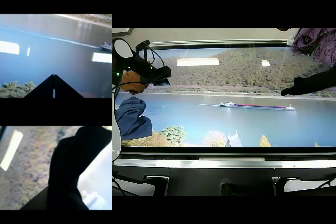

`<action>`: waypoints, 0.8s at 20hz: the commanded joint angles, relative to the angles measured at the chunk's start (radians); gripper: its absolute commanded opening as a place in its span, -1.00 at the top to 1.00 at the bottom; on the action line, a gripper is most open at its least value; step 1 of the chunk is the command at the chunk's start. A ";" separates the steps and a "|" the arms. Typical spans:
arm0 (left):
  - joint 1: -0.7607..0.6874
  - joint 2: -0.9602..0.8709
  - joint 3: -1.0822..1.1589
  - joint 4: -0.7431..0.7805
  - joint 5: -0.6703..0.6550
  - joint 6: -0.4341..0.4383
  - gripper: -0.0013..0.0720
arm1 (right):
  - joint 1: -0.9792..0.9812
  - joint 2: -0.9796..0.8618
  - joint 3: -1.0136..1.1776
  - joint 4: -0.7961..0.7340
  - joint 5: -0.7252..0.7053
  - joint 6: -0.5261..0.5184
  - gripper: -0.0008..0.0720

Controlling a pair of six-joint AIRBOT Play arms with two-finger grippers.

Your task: Fold the clothes and pants, and hang the long-sleeved shirts on hangers.

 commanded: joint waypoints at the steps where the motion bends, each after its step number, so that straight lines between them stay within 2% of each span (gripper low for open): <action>1: 0.000 0.000 0.000 0.000 -0.001 0.000 0.91 | -0.096 0.002 -0.009 -0.078 -0.166 -0.060 0.90; 4: 0.000 0.000 0.000 0.000 -0.001 0.000 0.92 | -0.145 0.054 -0.139 -0.156 -0.197 -0.081 0.90; 12: 0.000 0.000 0.000 0.000 0.000 0.000 0.92 | -0.283 0.396 -0.875 -0.169 0.009 -0.086 0.90; 16: 0.000 0.000 0.000 0.000 0.000 0.000 0.91 | -0.288 0.449 -1.051 -0.248 0.032 -0.087 0.90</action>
